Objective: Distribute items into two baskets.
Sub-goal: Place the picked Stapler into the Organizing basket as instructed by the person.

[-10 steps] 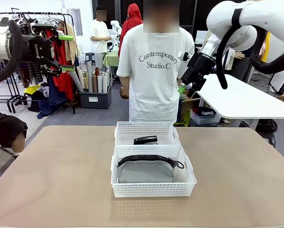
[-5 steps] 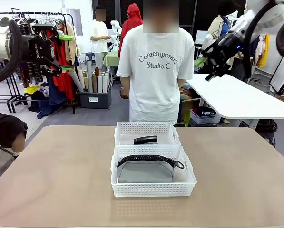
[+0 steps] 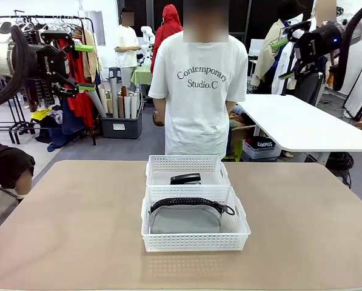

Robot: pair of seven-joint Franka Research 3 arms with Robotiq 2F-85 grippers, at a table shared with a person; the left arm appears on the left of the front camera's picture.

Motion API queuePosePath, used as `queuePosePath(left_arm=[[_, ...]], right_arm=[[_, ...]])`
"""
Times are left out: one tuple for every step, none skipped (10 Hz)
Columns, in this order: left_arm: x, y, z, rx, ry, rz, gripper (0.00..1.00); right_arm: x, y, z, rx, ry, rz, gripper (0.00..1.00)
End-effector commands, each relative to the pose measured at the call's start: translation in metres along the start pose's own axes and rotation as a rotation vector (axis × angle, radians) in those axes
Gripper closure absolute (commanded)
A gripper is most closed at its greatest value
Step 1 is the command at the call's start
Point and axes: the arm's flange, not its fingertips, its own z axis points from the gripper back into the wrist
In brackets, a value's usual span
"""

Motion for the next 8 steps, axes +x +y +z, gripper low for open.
queuePosePath(left_arm=[[-0.001, -0.003, -0.001, -0.005, -0.004, 0.003, 0.0], [-0.001, -0.003, -0.001, -0.005, -0.004, 0.003, 0.0], [-0.001, -0.003, -0.001, -0.005, -0.004, 0.003, 0.0], [-0.001, -0.003, -0.001, -0.005, -0.004, 0.003, 0.0], [-0.001, -0.003, -0.001, -0.005, -0.004, 0.003, 0.0], [-0.001, -0.003, -0.001, -0.005, -0.004, 0.003, 0.0], [-0.001, -0.003, -0.001, -0.005, -0.004, 0.003, 0.0], [-0.001, -0.003, -0.001, -0.005, -0.004, 0.003, 0.0]], right_arm=[[-0.008, -0.016, 0.012, 0.165, 0.025, 0.019, 0.0], [-0.01, -0.022, 0.018, 0.196, 0.033, 0.045, 0.0], [-0.021, -0.028, 0.02, 0.207, 0.017, 0.058, 0.0], [-0.026, -0.033, 0.024, 0.22, -0.005, 0.071, 0.0], [-0.032, -0.038, 0.027, 0.24, -0.002, 0.077, 0.0], [-0.035, -0.038, 0.026, 0.243, 0.004, 0.085, 0.0], [-0.03, -0.041, 0.024, 0.242, 0.024, 0.061, 0.0], [-0.029, -0.044, 0.022, 0.244, 0.013, 0.061, 0.0]])
